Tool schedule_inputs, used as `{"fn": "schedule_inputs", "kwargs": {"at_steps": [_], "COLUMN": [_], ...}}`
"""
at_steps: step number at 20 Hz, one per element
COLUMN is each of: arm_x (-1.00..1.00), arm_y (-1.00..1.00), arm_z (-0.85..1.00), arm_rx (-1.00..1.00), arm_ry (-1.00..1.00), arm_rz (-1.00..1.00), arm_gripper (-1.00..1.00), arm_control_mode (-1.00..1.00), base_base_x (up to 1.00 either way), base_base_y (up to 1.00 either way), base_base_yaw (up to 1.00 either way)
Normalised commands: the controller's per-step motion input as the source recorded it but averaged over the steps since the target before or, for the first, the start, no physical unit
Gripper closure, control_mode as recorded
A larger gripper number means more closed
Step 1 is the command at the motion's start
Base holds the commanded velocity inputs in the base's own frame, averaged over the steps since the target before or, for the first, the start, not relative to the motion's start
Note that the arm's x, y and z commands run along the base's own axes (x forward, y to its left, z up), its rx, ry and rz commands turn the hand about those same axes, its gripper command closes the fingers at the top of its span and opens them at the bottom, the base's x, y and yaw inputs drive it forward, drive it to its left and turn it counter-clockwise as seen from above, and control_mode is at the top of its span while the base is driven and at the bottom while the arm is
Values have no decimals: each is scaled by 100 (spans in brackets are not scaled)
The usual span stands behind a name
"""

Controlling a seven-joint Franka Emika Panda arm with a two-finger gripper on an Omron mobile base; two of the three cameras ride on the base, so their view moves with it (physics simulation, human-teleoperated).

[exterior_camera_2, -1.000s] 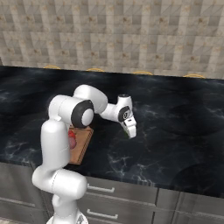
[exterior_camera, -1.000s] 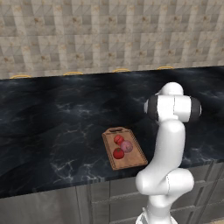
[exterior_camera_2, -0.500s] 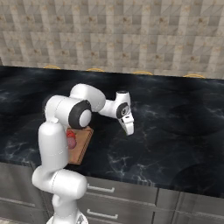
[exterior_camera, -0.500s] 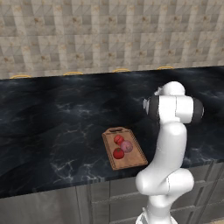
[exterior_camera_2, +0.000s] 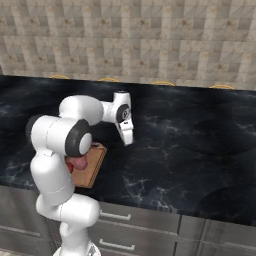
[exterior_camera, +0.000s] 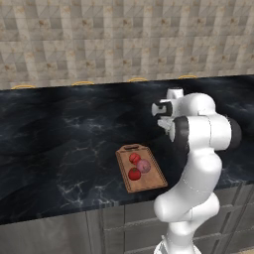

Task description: Place the avocado, onion, tomato, and bell pepper on the cutting board.

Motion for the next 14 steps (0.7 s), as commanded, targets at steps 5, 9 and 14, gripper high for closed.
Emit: {"fn": "schedule_inputs", "kwargs": {"at_steps": [5,9,14], "arm_x": [-38,-35,-29], "arm_y": [100,95,56], "arm_z": [0,0,-12], "arm_rx": [0,7,14], "arm_ry": [8,13,11], "arm_rz": [0,2,6], "arm_gripper": [100,100,100], "arm_control_mode": [-100,-100,-100], "base_base_x": [0,0,0], "base_base_y": [0,0,0], "base_base_yaw": [0,0,0]}}
